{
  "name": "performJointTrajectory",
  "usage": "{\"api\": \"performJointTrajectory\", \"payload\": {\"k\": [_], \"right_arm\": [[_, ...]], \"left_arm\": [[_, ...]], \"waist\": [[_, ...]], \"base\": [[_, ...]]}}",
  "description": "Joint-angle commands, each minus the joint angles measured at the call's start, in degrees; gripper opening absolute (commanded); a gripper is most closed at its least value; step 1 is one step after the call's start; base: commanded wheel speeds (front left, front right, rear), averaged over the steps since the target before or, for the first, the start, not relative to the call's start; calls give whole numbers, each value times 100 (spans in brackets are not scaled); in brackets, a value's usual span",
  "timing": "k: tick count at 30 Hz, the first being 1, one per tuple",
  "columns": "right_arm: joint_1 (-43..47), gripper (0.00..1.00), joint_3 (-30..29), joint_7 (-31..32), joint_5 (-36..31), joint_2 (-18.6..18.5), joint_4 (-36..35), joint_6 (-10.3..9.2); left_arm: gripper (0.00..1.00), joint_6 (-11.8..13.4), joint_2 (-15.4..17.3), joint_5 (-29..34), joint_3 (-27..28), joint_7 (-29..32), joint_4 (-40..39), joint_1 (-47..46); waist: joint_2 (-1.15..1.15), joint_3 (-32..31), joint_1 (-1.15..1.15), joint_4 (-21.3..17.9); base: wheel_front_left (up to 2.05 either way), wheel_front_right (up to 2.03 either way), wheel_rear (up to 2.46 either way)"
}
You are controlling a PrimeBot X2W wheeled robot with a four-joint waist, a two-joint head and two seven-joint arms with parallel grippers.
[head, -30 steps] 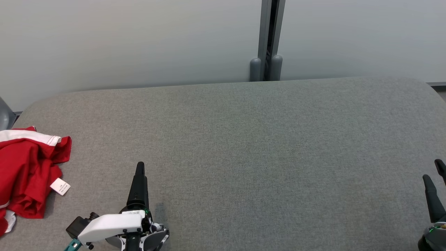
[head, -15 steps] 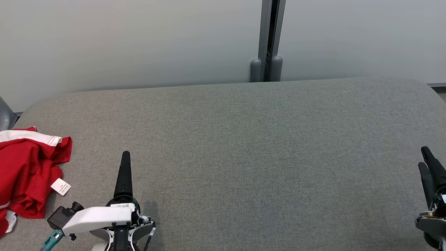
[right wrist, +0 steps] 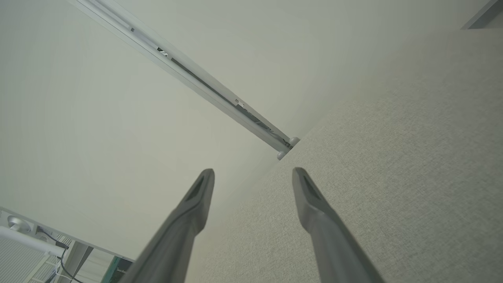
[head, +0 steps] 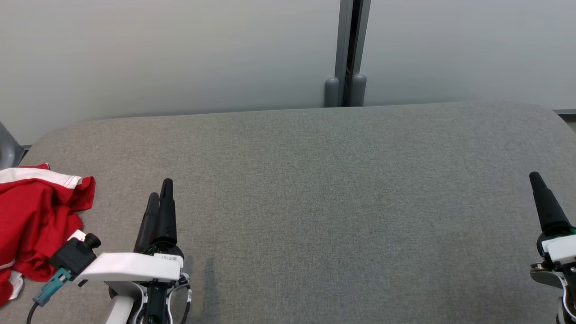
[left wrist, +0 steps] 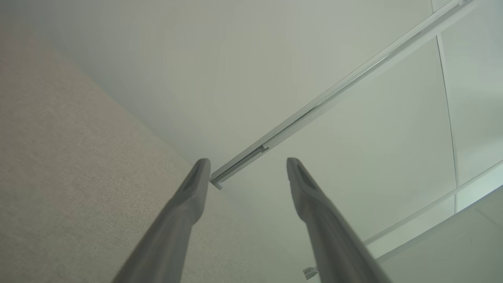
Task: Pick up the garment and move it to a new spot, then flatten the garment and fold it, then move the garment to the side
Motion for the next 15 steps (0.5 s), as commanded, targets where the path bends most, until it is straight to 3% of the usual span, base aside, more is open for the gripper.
{"api": "performJointTrajectory", "payload": {"k": [1, 15], "right_arm": [[-158, 100, 84, -87, -272, -94, -190, 3], [-82, 100, 616, -445, -1711, -169, -606, 3]], "left_arm": [[100, 52, 94, 250, 2, 14, -134, -212], [100, 481, 532, 1668, -136, 287, -530, -223]], "waist": [[0, -2, 0, 3], [0, -12, 0, 15]], "base": [[0, 0, 0], [0, 0, 0]]}}
